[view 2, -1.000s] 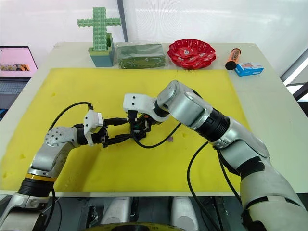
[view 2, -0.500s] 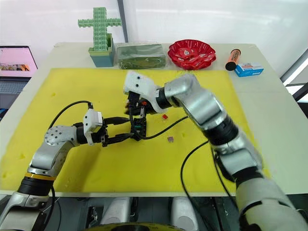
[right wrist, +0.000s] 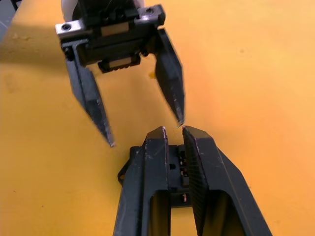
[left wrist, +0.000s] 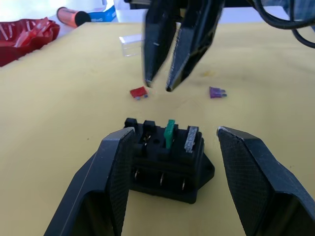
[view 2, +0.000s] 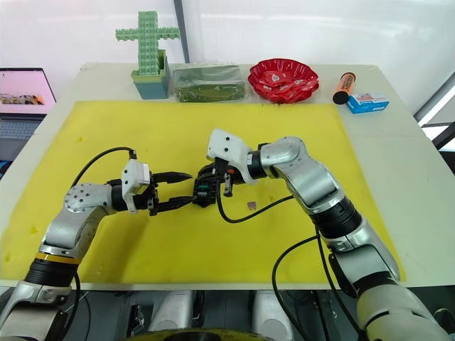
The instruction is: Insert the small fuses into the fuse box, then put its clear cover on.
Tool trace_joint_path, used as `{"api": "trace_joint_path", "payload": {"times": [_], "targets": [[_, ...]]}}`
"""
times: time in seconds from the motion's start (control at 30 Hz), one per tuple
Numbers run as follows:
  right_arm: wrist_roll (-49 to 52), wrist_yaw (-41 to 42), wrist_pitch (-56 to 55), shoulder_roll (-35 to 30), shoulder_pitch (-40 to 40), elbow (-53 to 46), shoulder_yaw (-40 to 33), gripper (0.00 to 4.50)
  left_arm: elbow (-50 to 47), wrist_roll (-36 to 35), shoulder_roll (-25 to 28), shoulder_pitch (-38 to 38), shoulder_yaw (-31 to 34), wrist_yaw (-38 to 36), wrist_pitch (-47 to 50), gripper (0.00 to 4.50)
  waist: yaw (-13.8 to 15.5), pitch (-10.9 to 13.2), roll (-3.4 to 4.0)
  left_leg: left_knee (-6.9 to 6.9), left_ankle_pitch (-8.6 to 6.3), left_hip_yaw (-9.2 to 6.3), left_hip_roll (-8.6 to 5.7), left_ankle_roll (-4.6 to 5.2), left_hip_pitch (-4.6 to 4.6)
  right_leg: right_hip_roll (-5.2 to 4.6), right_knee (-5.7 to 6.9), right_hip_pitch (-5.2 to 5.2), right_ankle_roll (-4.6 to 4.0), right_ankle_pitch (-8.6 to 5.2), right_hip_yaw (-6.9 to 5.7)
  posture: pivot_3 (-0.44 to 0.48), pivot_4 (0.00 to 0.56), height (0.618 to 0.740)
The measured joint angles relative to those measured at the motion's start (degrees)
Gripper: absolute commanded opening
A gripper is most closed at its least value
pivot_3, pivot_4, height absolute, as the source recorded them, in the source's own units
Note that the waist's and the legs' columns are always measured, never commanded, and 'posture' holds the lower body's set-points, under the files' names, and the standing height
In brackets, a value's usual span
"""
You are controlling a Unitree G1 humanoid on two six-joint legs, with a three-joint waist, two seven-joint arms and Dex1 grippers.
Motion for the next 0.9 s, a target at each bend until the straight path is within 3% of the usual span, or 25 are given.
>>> {"api": "trace_joint_path", "payload": {"times": [0.9], "targets": [[-3.46,-0.34,-4.38,0.78,1.32,4.37,3.12,0.03,0.61,0.38,-0.32,-1.25,-0.12,0.49,-0.17,2.80,-0.10,0.00,0.00,0.01,0.00,-0.01,0.00,0.00,0.00,0.00,0.01,0.00,0.00,0.00,0.00,0.000,0.150,0.740]]}}
